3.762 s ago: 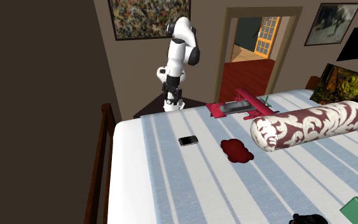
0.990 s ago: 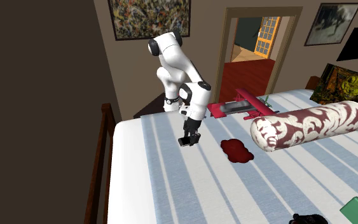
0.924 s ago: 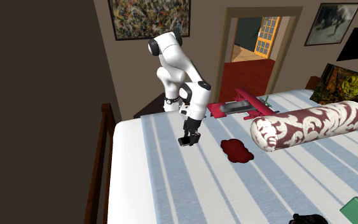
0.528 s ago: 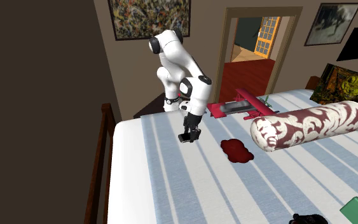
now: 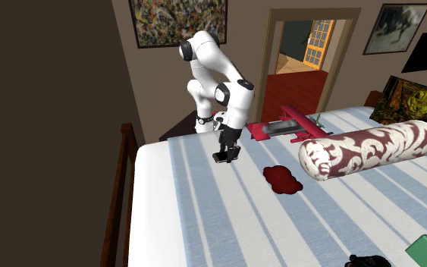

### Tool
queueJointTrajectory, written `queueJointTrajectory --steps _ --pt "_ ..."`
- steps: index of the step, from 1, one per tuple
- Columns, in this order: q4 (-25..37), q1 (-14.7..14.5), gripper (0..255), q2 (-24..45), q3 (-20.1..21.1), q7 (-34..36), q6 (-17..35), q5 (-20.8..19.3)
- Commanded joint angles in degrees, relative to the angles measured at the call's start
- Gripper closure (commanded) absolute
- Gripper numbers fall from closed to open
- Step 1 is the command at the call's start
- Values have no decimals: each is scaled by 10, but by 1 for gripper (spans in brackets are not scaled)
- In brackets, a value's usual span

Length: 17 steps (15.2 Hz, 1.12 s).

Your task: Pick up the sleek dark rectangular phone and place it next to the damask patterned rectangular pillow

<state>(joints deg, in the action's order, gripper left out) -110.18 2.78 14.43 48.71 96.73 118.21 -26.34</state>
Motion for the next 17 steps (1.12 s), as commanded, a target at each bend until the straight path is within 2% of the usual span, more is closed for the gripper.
queueJointTrajectory --steps 1,17 --pt "7 4 255 -9 3 -9 -11 10" --pt "88 14 255 -51 18 -59 -112 60"
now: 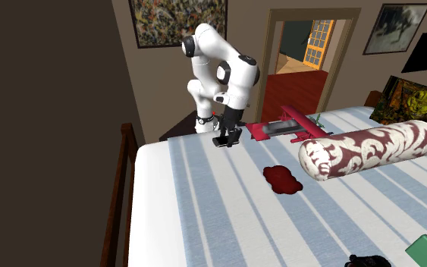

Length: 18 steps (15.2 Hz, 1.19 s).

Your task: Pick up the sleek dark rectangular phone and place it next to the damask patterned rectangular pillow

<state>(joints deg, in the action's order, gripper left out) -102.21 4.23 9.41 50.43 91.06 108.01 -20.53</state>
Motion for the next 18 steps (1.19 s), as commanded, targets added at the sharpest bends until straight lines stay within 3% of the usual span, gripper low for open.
queueJointTrajectory --steps 1,18 --pt "15 -1 255 -3 1 -5 -16 4" --pt "134 -21 255 1 12 -15 -134 8"
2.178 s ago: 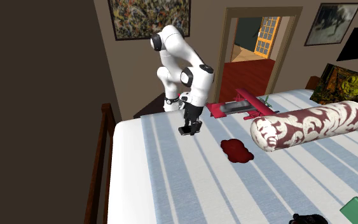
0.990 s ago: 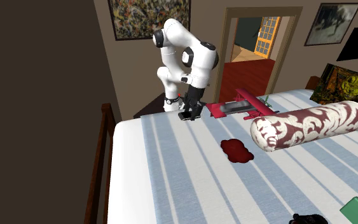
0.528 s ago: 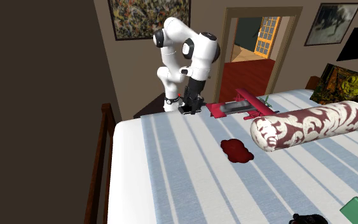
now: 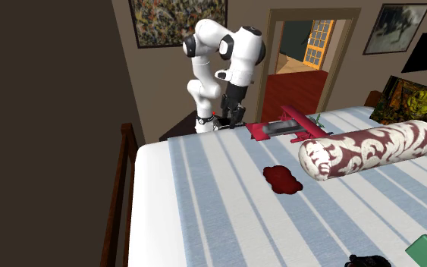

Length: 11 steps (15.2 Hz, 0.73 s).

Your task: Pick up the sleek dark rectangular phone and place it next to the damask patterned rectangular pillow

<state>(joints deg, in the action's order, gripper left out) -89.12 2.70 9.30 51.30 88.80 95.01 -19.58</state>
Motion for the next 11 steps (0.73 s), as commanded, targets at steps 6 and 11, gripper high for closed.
queueJointTrajectory --steps 6,11 --pt "20 -68 255 21 31 92 -31 -18" --pt "57 -140 255 61 46 168 -64 -48"
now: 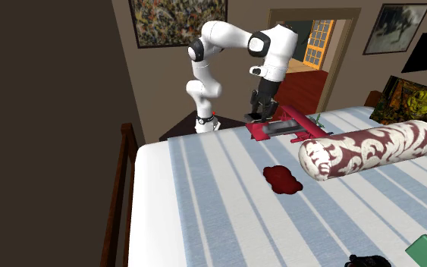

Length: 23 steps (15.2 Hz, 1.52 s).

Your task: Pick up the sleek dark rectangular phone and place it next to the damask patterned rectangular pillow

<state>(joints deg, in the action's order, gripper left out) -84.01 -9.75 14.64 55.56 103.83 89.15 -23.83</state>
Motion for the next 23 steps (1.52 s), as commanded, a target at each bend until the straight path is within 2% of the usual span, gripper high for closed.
queueJointTrajectory --steps 1,6,11,15,16,17,23 --pt "16 -33 255 18 5 34 -14 -13" --pt "81 -131 255 76 4 107 -58 -55" --pt "179 -251 255 147 -10 167 -111 -102" --pt "296 -367 255 216 -34 197 -165 -147" --pt "336 -401 255 237 -43 200 -181 -160" --pt "410 -459 255 272 -59 199 -210 -182" --pt "289 -396 255 243 -40 229 -141 -156"
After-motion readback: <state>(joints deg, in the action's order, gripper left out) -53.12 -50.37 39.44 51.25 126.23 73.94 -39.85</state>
